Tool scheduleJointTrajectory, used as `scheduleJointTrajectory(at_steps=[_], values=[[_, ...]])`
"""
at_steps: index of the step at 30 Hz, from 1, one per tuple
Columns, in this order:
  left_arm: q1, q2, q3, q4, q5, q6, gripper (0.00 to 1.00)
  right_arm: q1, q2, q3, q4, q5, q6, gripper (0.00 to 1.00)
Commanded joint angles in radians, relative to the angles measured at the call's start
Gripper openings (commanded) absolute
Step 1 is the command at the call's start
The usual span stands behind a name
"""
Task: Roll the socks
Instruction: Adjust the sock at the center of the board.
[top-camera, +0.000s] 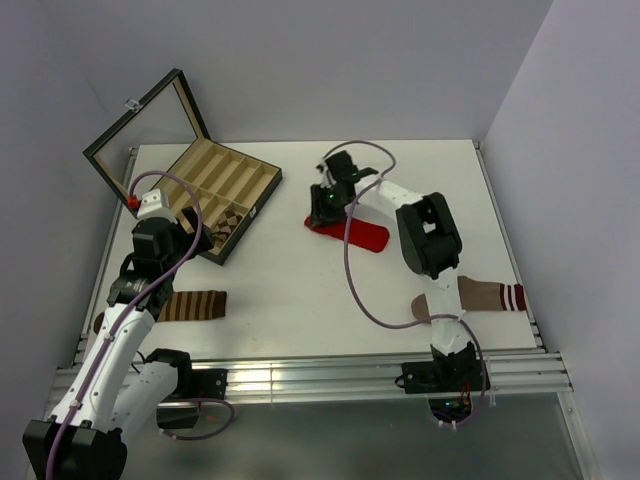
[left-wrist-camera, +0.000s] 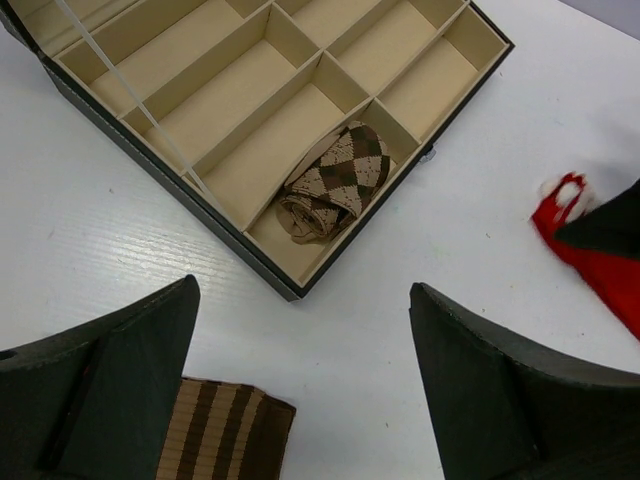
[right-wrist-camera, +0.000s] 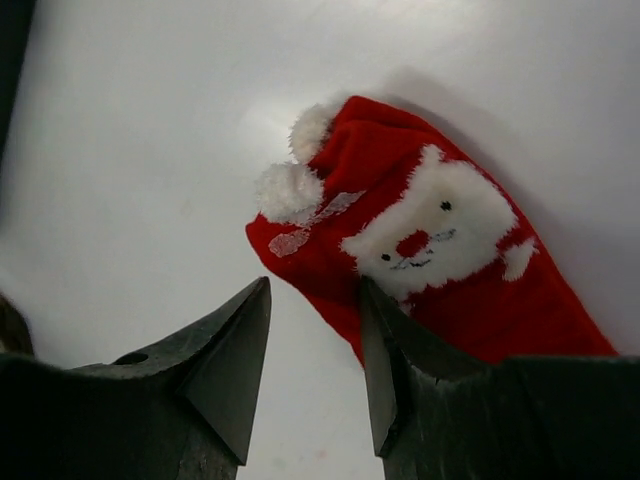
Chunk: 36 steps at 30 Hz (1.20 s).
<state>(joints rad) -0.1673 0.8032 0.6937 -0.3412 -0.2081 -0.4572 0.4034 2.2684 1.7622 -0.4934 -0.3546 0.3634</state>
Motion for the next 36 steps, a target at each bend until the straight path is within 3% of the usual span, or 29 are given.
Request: scheduleJointTrajectory(at_steps=[1,6,9,15,20,36], values=[[-0.003,0.002,0.001,0.033,-0.010,0.012,0.92,0.155,-0.116,-0.099,-0.149,-0.091,-0.253,0.48],[-0.003,-0.001,0.000,0.036,-0.004,0.014,0.92,0.294,-0.245,-0.294,-0.160,-0.077,-0.330,0.48],[-0.003,0.001,0.000,0.039,-0.001,0.014,0.92,0.311,-0.377,-0.395,-0.079,-0.069,-0.278,0.48],[-0.003,0.002,0.000,0.041,0.003,0.015,0.92,0.305,-0.575,-0.513,0.045,0.097,-0.172,0.48],[-0.003,-0.002,-0.002,0.041,0.010,0.014,0.92,0.220,-0.540,-0.558,0.091,0.146,-0.139,0.47],[-0.003,0.013,-0.011,0.060,0.085,0.028,0.93,0.147,-0.271,-0.400,0.168,0.281,-0.205,0.43]])
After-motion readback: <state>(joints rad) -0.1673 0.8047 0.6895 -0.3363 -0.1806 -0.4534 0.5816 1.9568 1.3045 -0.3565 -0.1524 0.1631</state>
